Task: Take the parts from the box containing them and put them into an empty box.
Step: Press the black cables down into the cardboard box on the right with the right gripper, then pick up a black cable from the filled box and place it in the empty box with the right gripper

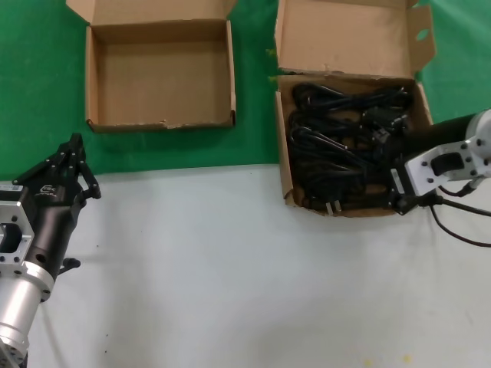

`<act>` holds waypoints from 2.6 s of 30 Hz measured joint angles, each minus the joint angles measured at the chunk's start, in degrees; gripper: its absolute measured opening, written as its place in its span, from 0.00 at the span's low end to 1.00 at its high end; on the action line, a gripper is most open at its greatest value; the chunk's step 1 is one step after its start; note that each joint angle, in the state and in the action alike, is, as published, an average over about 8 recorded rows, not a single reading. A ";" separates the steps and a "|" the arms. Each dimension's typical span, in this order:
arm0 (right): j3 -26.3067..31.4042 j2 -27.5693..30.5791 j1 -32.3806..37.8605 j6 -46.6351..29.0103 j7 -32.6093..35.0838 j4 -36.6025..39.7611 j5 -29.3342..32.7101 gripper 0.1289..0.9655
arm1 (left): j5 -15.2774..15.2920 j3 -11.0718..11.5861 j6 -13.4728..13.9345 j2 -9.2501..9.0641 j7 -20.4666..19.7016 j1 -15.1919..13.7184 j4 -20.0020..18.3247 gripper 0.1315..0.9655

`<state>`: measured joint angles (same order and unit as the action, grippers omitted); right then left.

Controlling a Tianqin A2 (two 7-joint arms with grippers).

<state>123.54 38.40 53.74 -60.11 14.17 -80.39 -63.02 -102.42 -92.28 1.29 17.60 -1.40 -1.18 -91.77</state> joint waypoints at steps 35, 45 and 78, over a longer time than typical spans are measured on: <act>-0.54 -1.97 1.65 0.31 -0.52 0.85 2.65 0.14 | 0.00 0.00 0.00 0.00 0.00 0.00 0.00 0.02; -2.44 -2.42 6.65 -2.71 -6.14 -6.21 3.57 0.10 | 0.00 0.00 0.00 0.00 0.00 0.00 0.00 0.02; 3.18 -32.83 16.91 21.80 11.79 26.44 1.16 0.11 | 0.00 0.00 0.00 0.00 0.00 0.00 0.00 0.02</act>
<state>126.72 5.57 70.64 -38.30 25.96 -53.95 -61.86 -102.42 -92.28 1.29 17.60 -1.40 -1.18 -91.77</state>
